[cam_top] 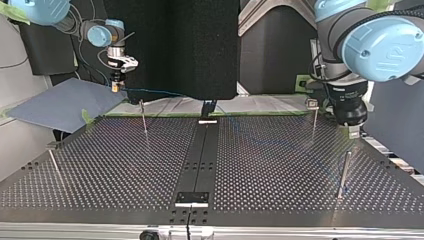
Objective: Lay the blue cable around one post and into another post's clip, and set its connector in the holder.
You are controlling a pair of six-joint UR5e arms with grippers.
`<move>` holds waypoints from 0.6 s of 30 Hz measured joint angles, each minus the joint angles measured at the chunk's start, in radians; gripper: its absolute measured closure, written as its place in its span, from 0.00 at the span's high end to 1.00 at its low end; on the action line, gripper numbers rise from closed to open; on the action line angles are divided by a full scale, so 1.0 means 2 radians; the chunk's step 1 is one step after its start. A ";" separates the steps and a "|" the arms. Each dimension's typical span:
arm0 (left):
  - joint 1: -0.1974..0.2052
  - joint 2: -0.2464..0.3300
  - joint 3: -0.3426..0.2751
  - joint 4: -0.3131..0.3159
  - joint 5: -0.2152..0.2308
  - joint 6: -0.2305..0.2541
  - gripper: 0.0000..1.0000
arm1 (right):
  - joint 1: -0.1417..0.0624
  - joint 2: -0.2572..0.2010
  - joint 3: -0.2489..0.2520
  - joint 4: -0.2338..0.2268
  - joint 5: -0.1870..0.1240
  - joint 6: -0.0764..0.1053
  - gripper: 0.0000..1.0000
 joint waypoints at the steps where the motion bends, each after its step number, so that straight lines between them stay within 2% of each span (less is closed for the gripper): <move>1: 0.000 0.000 0.000 0.000 0.000 0.000 0.80 | 0.000 0.000 0.000 0.000 0.000 0.000 0.00; 18: -0.006 0.000 0.000 -0.001 -0.010 0.000 0.80 | 0.000 0.000 0.000 0.001 0.000 0.001 0.00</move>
